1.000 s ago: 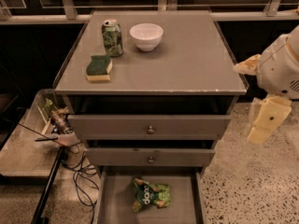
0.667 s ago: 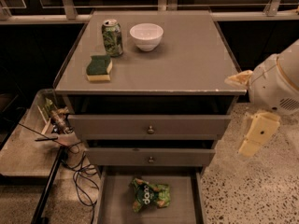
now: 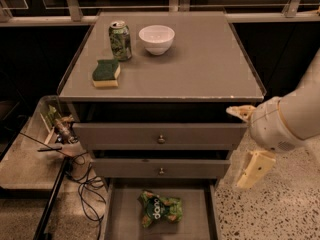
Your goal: Pick green rice chip bag from bottom drawer and place on counter
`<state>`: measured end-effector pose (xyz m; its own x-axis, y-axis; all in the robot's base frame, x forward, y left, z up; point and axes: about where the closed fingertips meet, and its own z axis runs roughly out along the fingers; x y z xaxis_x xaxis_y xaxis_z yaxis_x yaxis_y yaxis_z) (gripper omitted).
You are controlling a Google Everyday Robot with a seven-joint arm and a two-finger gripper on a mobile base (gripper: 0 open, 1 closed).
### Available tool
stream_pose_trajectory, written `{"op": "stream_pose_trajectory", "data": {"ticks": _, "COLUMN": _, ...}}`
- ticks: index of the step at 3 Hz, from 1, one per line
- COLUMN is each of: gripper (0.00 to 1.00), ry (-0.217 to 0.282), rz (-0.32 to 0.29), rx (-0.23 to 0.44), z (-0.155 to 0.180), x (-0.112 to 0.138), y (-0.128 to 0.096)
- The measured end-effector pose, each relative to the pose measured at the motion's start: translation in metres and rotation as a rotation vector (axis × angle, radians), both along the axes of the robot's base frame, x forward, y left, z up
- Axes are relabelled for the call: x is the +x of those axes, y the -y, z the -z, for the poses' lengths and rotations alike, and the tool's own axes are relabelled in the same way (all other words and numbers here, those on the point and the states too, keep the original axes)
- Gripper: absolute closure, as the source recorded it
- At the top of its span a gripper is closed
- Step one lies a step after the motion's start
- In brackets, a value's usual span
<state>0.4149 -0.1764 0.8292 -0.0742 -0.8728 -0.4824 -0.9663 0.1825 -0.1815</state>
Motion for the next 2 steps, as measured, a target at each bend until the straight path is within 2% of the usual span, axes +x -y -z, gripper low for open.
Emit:
{"op": "stream_pose_trajectory", "data": {"ticks": 1, "gripper": 0.0, "ry": -0.035, "rz": 0.008, "rx": 0.017, "z": 0.0443, "x": 0.0038, "y": -0.0019}}
{"op": "stream_pose_trajectory", "data": {"ticks": 2, "gripper": 0.0, "ry": -0.041, "rz": 0.009, "rx": 0.012, "z": 0.0504, "x": 0.0036, "y": -0.0062}}
